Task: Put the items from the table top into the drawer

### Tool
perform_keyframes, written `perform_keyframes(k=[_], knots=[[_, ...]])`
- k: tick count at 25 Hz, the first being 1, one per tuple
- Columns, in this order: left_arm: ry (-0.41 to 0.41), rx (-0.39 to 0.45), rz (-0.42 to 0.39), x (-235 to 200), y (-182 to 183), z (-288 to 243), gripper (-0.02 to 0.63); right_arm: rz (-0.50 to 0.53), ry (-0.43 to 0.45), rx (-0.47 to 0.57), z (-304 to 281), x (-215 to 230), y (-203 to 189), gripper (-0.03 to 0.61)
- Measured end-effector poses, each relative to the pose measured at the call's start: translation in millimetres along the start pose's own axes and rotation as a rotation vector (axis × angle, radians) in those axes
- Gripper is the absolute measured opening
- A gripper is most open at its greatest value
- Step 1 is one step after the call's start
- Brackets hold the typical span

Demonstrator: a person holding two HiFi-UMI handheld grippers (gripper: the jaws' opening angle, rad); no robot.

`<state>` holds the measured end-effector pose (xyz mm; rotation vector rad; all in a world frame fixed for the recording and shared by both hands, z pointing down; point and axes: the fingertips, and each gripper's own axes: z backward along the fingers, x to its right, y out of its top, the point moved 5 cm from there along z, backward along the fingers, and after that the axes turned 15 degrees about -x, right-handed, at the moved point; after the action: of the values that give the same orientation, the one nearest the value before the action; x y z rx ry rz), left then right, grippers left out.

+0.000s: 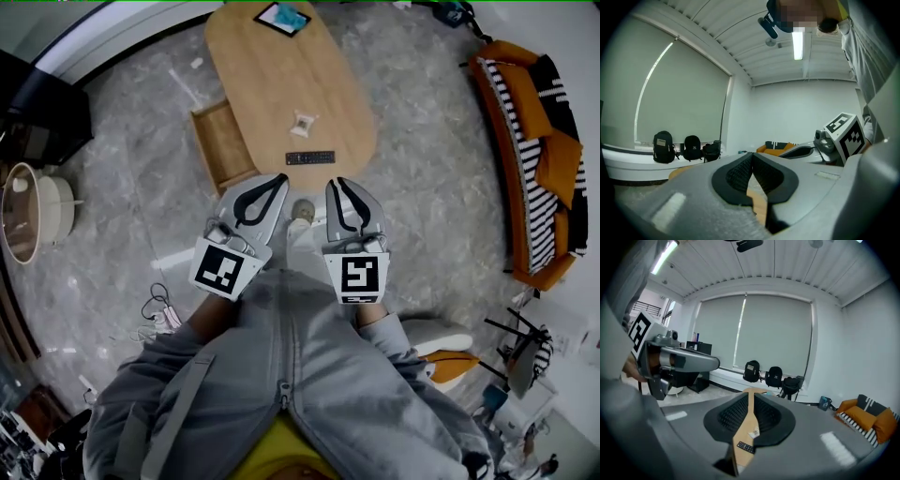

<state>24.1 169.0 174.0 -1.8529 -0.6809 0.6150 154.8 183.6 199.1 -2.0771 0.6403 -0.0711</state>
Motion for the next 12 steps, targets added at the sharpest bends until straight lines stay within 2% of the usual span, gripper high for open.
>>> perform_keyframes(k=[4, 7, 12], knots=[[0.024, -0.028, 0.023, -14, 2, -40, 0.003, 0.080, 0.083, -0.039, -40, 25, -6, 0.049], [0.045, -0.056, 0.043, -20, 0, -64, 0.003, 0.130, 0.147, -0.105, -66, 35, -23, 0.075], [0.080, -0.103, 0.026, -39, -10, -94, 0.003, 0.227, 0.256, -0.188, -110, 36, -48, 0.118]])
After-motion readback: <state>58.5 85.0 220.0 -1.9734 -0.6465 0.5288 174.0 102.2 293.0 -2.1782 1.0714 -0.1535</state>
